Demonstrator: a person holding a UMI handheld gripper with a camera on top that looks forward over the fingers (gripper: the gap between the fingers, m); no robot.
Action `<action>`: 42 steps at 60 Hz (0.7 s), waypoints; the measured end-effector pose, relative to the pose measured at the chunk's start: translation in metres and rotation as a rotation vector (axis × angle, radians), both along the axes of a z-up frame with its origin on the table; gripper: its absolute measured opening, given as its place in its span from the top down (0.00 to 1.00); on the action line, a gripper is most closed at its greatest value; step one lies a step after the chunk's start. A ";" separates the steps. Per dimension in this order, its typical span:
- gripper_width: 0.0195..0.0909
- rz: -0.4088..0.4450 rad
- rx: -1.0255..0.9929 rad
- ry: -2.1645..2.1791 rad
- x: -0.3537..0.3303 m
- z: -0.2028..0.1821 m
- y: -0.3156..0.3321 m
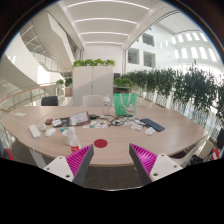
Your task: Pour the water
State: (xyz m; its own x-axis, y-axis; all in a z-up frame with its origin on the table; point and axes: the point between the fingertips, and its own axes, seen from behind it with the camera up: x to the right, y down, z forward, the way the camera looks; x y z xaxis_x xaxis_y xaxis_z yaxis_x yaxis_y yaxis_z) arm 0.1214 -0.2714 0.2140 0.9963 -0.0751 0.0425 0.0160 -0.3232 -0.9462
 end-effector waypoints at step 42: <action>0.12 0.130 0.021 0.119 -0.192 -0.128 0.089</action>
State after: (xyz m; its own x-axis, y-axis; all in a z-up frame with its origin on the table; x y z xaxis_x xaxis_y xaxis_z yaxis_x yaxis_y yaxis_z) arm -0.0702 -0.1825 0.0865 0.9956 0.0547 -0.0761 -0.0558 -0.3061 -0.9503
